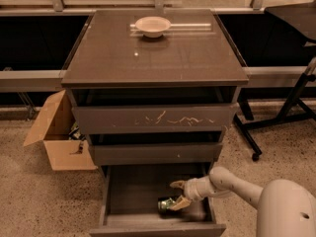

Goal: Place green can into bottom drawer

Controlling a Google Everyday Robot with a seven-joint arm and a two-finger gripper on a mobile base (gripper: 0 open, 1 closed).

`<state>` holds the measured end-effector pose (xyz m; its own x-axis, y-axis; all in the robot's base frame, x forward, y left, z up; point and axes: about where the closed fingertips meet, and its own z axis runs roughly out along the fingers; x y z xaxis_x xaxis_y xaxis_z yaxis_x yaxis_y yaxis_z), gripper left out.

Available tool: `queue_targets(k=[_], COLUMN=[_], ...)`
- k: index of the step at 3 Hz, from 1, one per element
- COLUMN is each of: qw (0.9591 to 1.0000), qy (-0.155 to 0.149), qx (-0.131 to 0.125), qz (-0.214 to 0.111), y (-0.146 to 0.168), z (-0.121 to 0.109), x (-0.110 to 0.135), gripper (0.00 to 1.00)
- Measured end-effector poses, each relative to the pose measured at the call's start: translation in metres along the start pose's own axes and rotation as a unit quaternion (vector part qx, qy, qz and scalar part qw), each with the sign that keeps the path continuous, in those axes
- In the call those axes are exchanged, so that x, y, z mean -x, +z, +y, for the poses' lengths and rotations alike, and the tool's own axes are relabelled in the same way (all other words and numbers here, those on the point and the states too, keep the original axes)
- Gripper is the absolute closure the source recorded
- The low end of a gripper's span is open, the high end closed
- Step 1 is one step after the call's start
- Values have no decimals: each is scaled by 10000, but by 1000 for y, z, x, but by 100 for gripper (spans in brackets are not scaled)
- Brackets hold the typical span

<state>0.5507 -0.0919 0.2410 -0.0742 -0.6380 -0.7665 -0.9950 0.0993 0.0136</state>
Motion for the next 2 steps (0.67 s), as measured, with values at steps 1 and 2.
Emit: queue_targets(k=[1, 2], qw=[9999, 9983], qy=[21, 184], qx=[-101, -444], qz=[-87, -338], y=[-12, -53], z=[-2, -2], x=[-1, -8], gripper=[0, 0])
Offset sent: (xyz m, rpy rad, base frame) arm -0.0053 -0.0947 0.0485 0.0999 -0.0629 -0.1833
